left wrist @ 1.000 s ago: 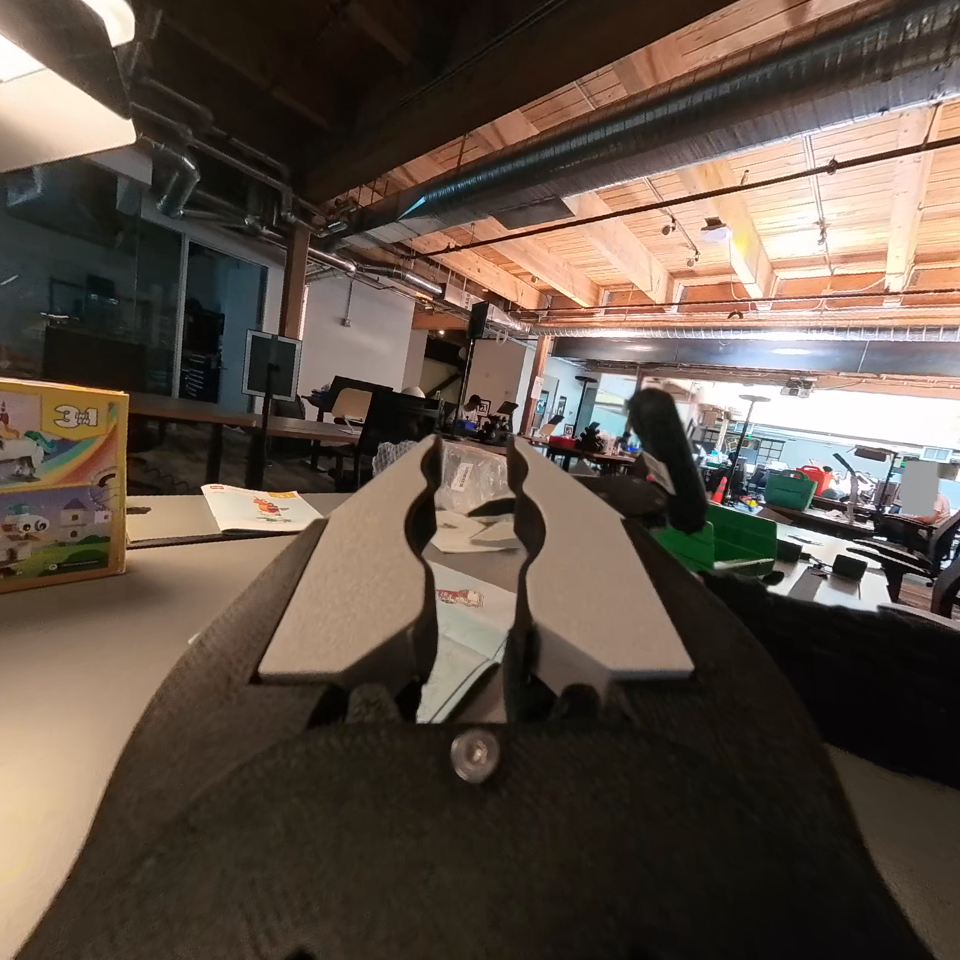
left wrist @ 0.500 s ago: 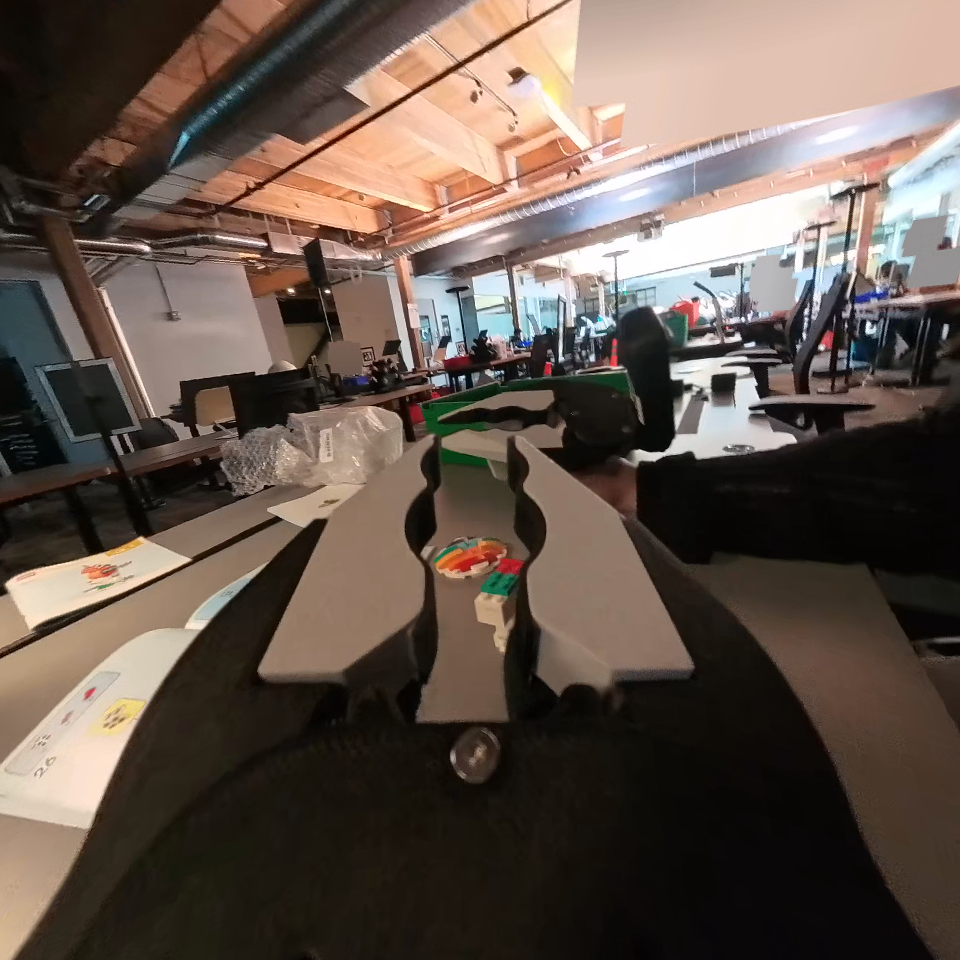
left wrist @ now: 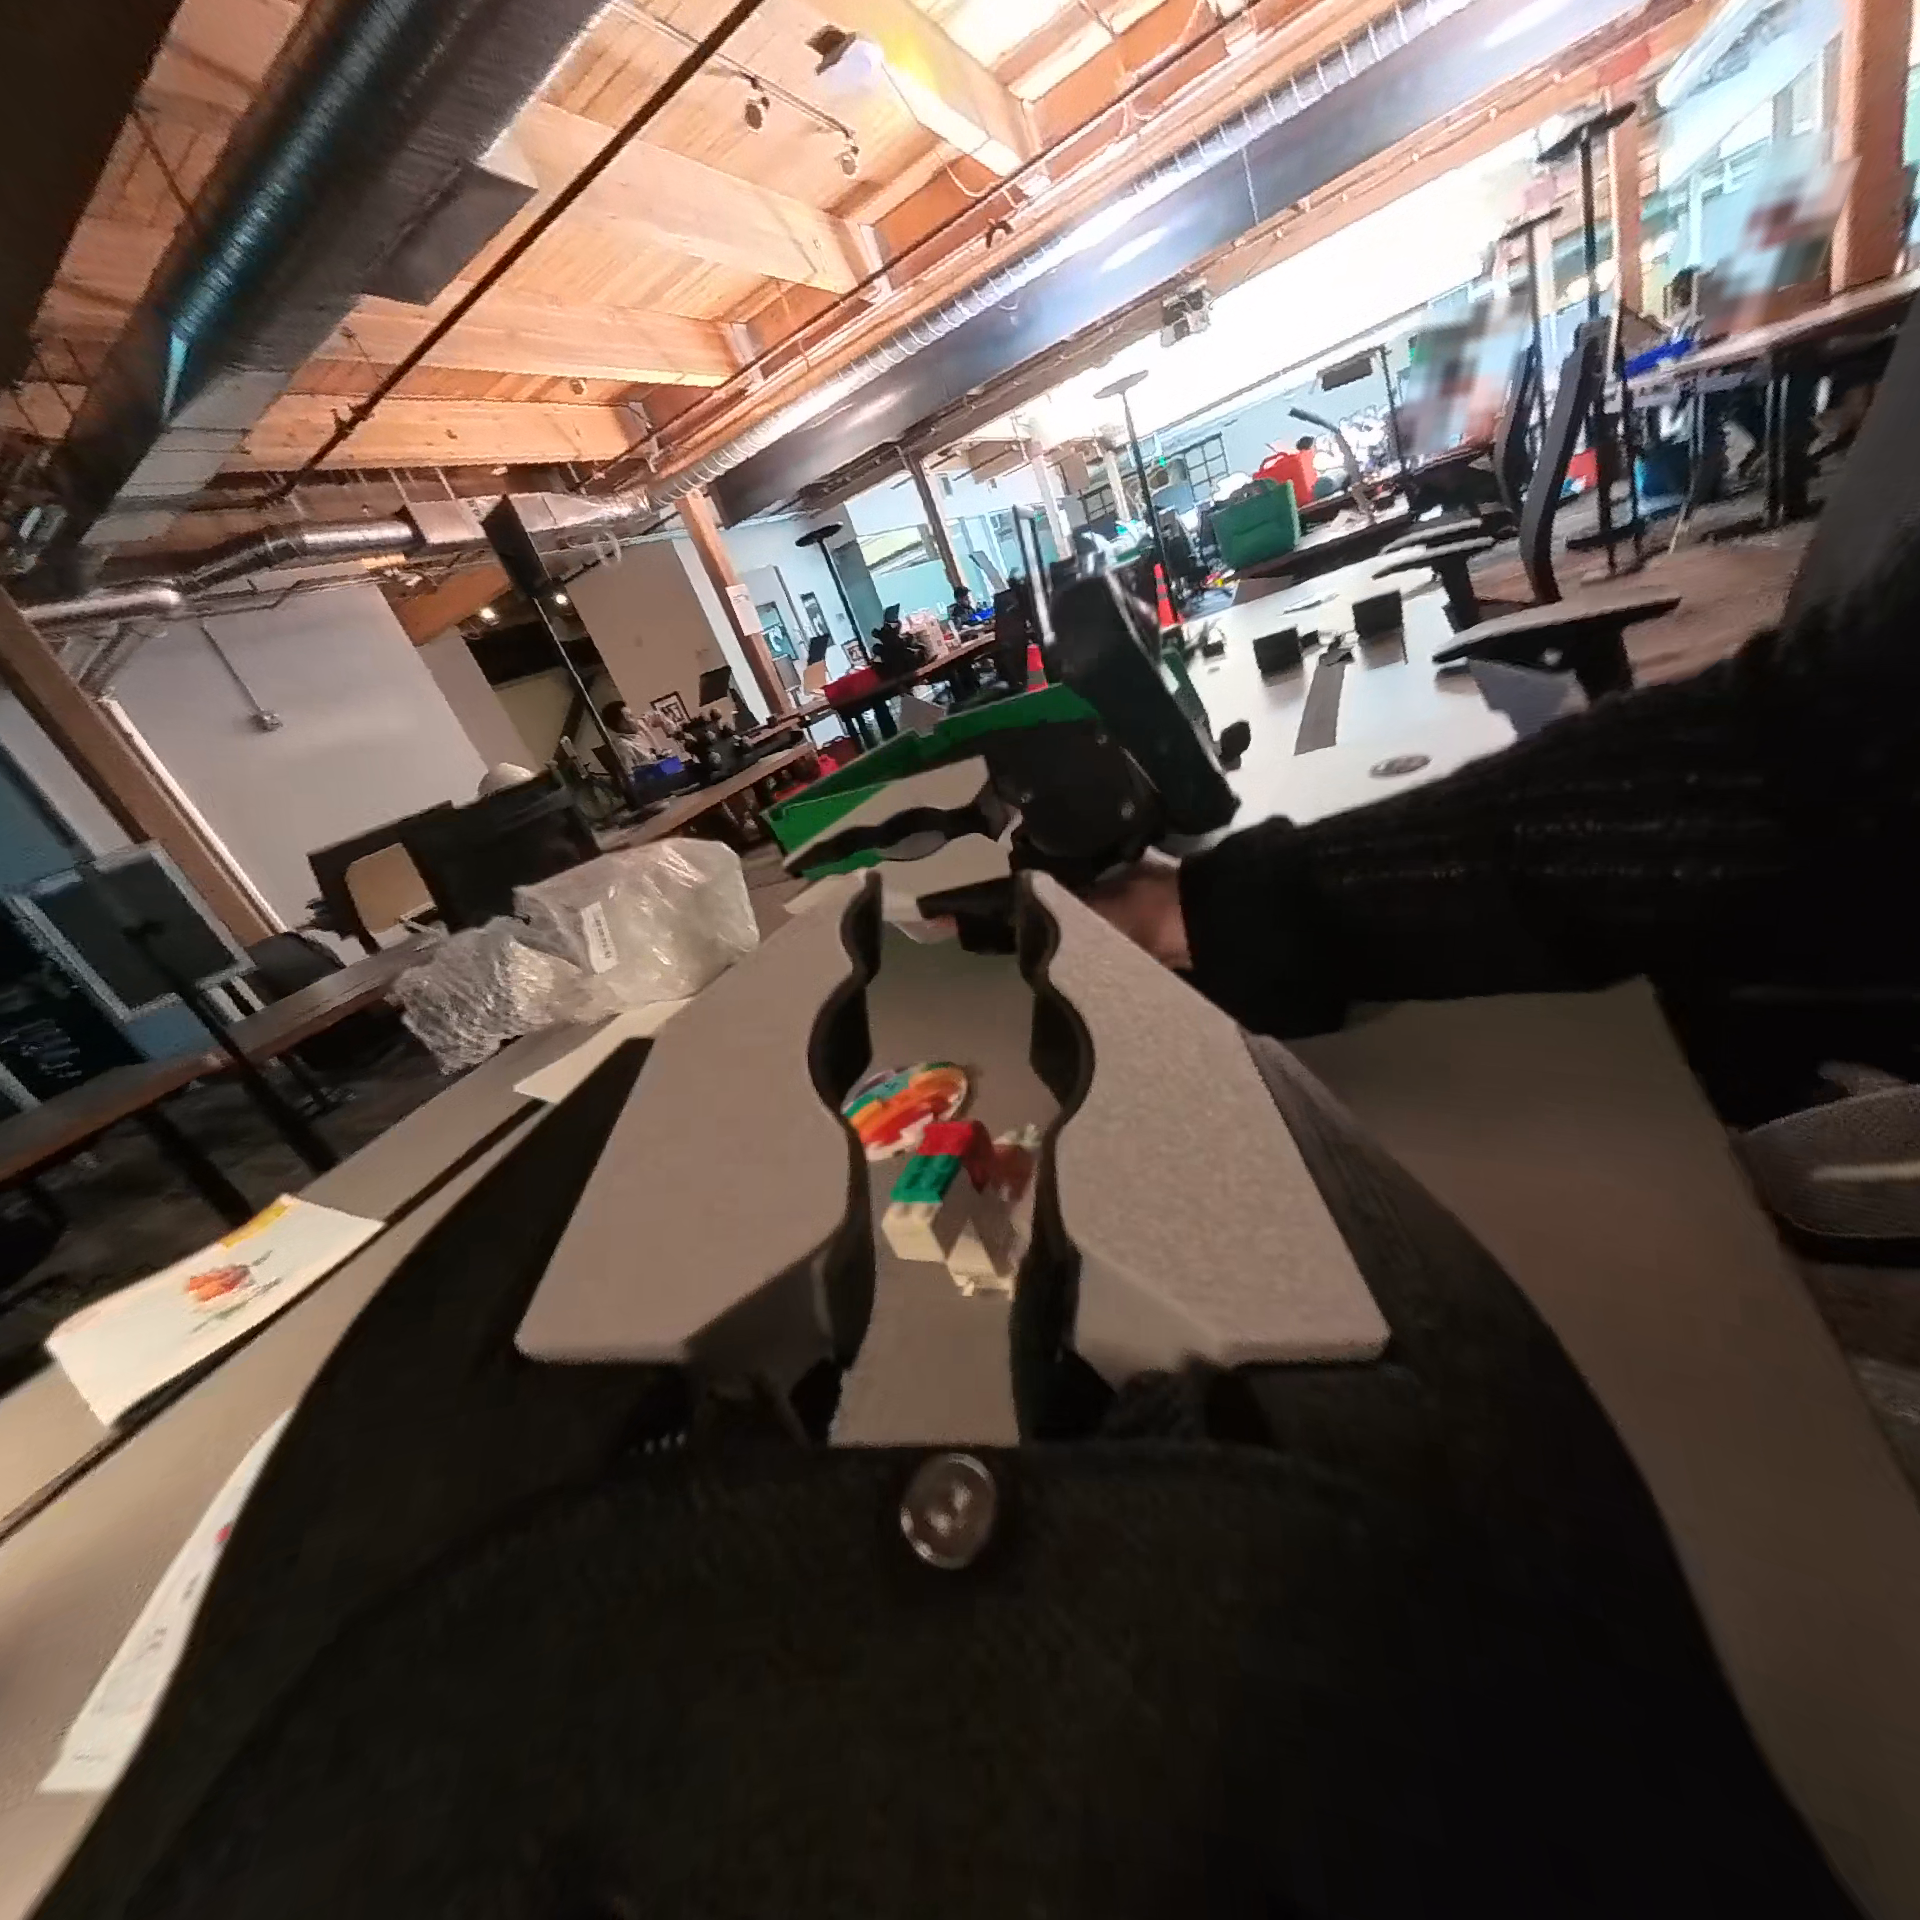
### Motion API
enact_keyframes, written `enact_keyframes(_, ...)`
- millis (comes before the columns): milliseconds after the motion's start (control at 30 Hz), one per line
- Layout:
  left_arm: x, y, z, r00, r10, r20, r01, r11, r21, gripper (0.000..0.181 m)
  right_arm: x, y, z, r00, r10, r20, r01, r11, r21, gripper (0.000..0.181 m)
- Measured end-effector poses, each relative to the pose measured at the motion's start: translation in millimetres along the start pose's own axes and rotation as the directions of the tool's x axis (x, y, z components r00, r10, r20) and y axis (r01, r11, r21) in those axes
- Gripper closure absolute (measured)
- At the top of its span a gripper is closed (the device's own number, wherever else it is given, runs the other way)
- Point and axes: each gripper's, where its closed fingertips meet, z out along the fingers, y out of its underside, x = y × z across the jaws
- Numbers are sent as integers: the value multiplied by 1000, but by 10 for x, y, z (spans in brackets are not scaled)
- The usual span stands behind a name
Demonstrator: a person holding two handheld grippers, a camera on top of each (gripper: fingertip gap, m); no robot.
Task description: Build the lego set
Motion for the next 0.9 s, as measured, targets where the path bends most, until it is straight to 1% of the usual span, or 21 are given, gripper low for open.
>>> enact_keyframes(33, -19, -108, -53, 999, -49, -8, 49, 999, 3, 157, 11, 7, -1, 1000, 8, -3, -8, 1000, -2, 165)
enact_keyframes(100, -23, -411, -262, 991, -131, -25, 133, 990, 57, 152, 27, 14, -10, 1000, 25, -6, -25, 1000, -2, 165)
enact_keyframes(167, -87, -650, -591, 989, -144, 39, 138, 983, 119, 152, 32, 8, -26, 999, 36, -3, -36, 999, 3, 165)
enact_keyframes(233, -223, -804, -974, 982, -127, 139, 111, 987, 119, 152, 41, -9, -35, 999, 46, -4, -46, 999, 13, 165)
enact_keyframes(300, -497, -896, -1395, 954, -95, 284, 83, 995, 55, 152, 32, -19, -26, 998, 63, 6, -63, 998, 20, 166)
enact_keyframes(333, -734, -873, -1636, 916, -72, 394, 85, 996, -16, 152, 21, -19, -18, 997, 71, 12, -71, 997, 21, 166)
enact_keyframes(367, -1001, -790, -1897, 864, -41, 502, 113, 987, -115, 152, 10, -21, -10, 997, 77, 18, -77, 997, 22, 166)
enact_keyframes(400, -1258, -664, -2166, 810, -8, 586, 168, 961, -221, 150, -2, -23, -2, 997, 80, 23, -80, 997, 22, 166)
enact_keyframes(433, -1475, -506, -2414, 770, 7, 638, 251, 916, -313, 150, -14, -25, 5, 996, 79, 28, -80, 997, 22, 166)
enact_keyframes(467, -1639, -320, -2624, 747, -8, 665, 354, 851, -388, 150, -27, -26, 11, 997, 75, 32, -76, 997, 21, 166)
enact_keyframes(500, -1759, -109, -2804, 726, -48, 686, 469, 764, -443, 149, -39, -28, 14, 997, 71, 36, -72, 997, 20, 166)
enact_keyframes(533, -1826, 112, -2944, 711, -100, 696, 573, 656, -491, 149, -51, -32, 16, 997, 66, 41, -67, 998, 20, 166)
enact_keyframes(567, -1887, 298, -3046, 695, -145, 705, 643, 564, -518, 149, -64, -34, 15, 997, 62, 45, -63, 998, 20, 166)
enact_keyframes(600, -1972, 452, -3130, 680, -155, 717, 678, 505, -534, 149, -74, -39, 14, 997, 58, 49, -59, 998, 20, 166)
enact_keyframes(667, -2080, 765, -3295, 680, -129, 722, 707, 376, -598, 148, -93, -49, 9, 997, 51, 56, -53, 998, 22, 166)
enact_keyframes(733, -2065, 1049, -3418, 678, -141, 722, 731, 228, -643, 149, -107, -58, 4, 997, 45, 62, -47, 999, 24, 166)
enact_keyframes(767, -2046, 1162, -3454, 664, -163, 729, 747, 169, -643, 150, -115, -63, 2, 997, 43, 66, -45, 999, 26, 166)
enact_keyframes(833, -2023, 1348, -3500, 621, -211, 755, 781, 90, -618, 150, -126, -68, 4, 996, 43, 74, -45, 999, 29, 166)
enact_keyframes(900, -2059, 1488, -3599, 594, -191, 781, 800, 45, -598, 150, -137, -73, 11, 995, 49, 83, -52, 998, 33, 166)
